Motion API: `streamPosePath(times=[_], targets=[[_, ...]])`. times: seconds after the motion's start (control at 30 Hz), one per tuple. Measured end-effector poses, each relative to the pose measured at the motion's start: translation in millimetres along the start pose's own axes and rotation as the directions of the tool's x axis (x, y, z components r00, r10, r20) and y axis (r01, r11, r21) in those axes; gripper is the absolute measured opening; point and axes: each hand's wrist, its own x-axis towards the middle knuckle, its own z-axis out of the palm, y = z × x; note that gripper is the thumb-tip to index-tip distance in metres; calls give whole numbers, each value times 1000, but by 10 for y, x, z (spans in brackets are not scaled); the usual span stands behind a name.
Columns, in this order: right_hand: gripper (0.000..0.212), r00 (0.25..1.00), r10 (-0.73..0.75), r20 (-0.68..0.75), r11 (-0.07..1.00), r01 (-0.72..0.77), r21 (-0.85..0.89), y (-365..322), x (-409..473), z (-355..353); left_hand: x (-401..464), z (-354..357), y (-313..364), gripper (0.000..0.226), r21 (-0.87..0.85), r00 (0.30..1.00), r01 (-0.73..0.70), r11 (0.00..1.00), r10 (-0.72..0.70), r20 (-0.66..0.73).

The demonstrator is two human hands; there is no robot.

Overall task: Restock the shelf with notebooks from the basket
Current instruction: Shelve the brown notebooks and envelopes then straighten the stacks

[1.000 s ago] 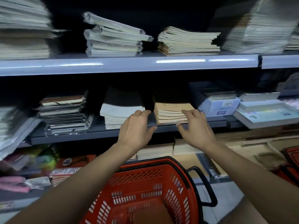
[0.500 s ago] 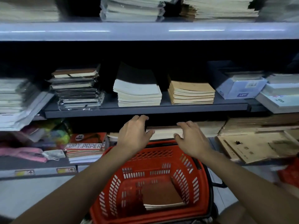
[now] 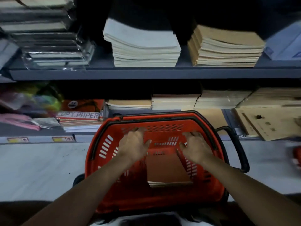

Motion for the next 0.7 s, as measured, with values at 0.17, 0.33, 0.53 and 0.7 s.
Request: streamPosePath(times=[0.17,0.33,0.53,0.7], targets=[[50,994,74,83,997,-74,-6,82,93,461,11,473,-227,39,25,987,61,998,-64,150],[36,924,180,338,984,-173,-53,208,99,889,15,1021,-405,59,120,894,233,965,-261,364],[32,825,181,535,982,-126,-138,271,132,1138,-6,1291,-435,45,-19,678,506,862,-384,627],[31,829,183,528,983,-142,-118,280,149,1149,37,1349,-430,30,-134,620,681,720,-470,628]])
